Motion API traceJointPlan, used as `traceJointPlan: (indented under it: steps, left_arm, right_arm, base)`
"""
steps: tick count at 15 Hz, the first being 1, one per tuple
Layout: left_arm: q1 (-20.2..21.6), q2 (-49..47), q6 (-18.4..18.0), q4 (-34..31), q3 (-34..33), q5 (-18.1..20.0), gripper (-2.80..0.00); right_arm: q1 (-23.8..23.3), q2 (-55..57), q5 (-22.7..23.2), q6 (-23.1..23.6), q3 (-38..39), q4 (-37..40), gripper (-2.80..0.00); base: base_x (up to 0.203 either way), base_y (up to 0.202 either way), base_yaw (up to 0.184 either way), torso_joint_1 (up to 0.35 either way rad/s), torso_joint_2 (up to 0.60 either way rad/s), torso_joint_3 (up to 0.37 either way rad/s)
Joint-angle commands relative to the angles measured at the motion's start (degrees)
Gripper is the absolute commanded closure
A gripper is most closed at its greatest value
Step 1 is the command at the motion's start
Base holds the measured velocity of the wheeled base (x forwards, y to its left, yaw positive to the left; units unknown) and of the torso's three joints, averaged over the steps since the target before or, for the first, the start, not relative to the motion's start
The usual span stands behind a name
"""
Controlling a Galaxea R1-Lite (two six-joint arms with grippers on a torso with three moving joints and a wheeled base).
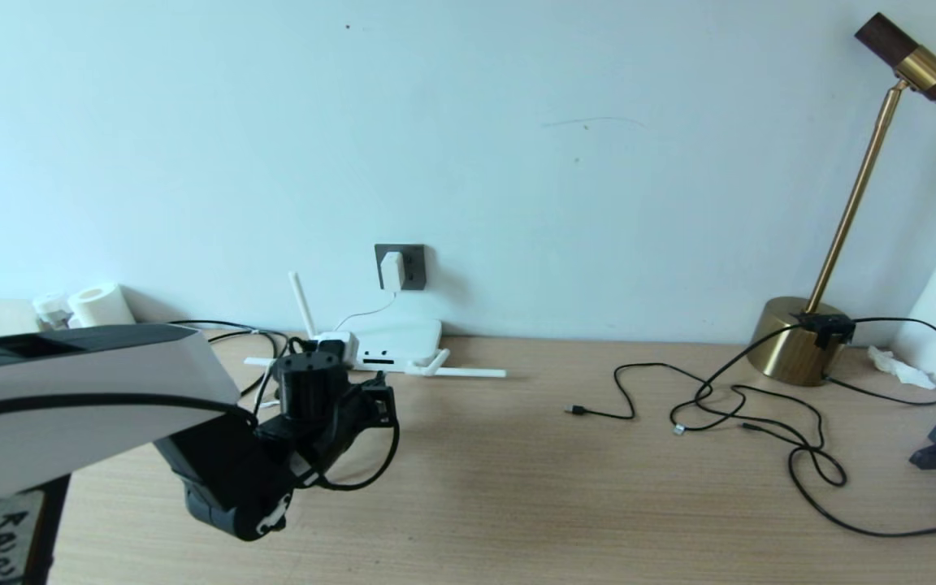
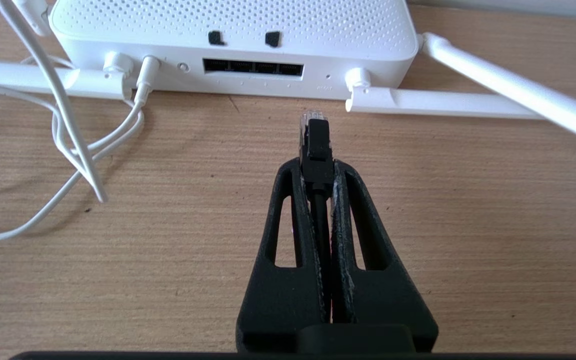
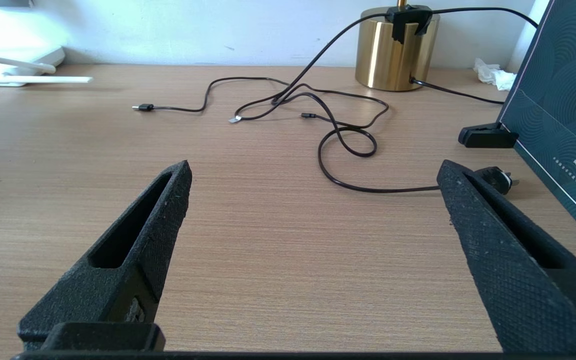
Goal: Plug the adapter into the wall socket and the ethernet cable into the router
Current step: Align cable and router interface
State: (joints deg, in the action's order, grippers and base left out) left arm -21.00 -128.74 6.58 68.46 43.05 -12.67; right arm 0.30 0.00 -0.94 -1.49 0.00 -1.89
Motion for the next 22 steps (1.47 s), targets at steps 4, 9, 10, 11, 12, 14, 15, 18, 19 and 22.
traceJointPlan:
  steps: [4, 9, 10, 11, 12, 14, 15, 18, 19, 22]
  left_arm:
    - [0.07, -0.67, 0.18, 0.43, -0.48, 0.05, 0.0]
    - [0.26, -1.6, 0.18, 0.44, 0.1, 0.36, 0.0]
    - [0.26, -1.68, 0.18, 0.36, 0.19, 0.36, 0.0]
    - [0.26, -1.84, 0.18, 0.44, 0.28, 0.36, 0.0]
    - [0.26, -1.95, 0.18, 0.44, 0.55, 0.36, 0.0]
    - [0.35, -1.95, 0.1, 0.36, 0.89, 0.36, 0.0]
    - [0.39, -1.95, 0.1, 0.33, 1.35, 0.36, 0.0]
    - [1.49, -1.86, 0.02, -0.08, 1.86, 1.24, 0.0]
    - [1.6, -1.86, 0.01, -0.17, 2.04, 1.33, 0.0]
    - [1.93, -1.83, 0.01, -0.94, 3.21, 1.33, 0.0]
  right_arm:
    - [0.05, 0.0, -0.03, -0.01, 0.62, -0.04, -2.8]
    - [0.0, 0.0, -0.03, -0.01, 0.62, -0.04, -2.8]
    - [0.05, 0.0, -0.03, -0.01, 0.62, -0.04, -2.8]
    - [0.05, 0.0, -0.03, -0.01, 0.62, -0.04, -2.8]
    - [0.05, 0.0, -0.03, -0.01, 0.62, -0.04, -2.8]
    - [0.05, 0.0, -0.03, -0.01, 0.62, -0.04, -2.8]
    - [0.0, 0.0, -0.03, -0.01, 0.62, -0.04, -2.8]
    - [0.05, 0.0, -0.03, -0.01, 0.62, -0.04, -2.8]
    - [0.05, 0.0, -0.03, -0.01, 0.62, -0.04, -2.8]
    - [0.05, 0.0, -0.03, -0.01, 0.62, -0.04, -2.8]
  base:
    - [0.0, 0.0, 0.0, 0.0, 0.0, 0.0]
    - [0.0, 0.0, 0.0, 0.0, 0.0, 0.0]
    - [0.0, 0.0, 0.0, 0.0, 0.0, 0.0]
    - [0.0, 0.0, 0.0, 0.0, 0.0, 0.0]
    - [0.0, 0.0, 0.0, 0.0, 0.0, 0.0]
    - [0.0, 0.0, 0.0, 0.0, 0.0, 0.0]
    - [0.0, 0.0, 0.0, 0.0, 0.0, 0.0]
    - [0.0, 0.0, 0.0, 0.0, 0.0, 0.0]
    - [0.0, 0.0, 0.0, 0.0, 0.0, 0.0]
    - [0.0, 0.0, 0.0, 0.0, 0.0, 0.0]
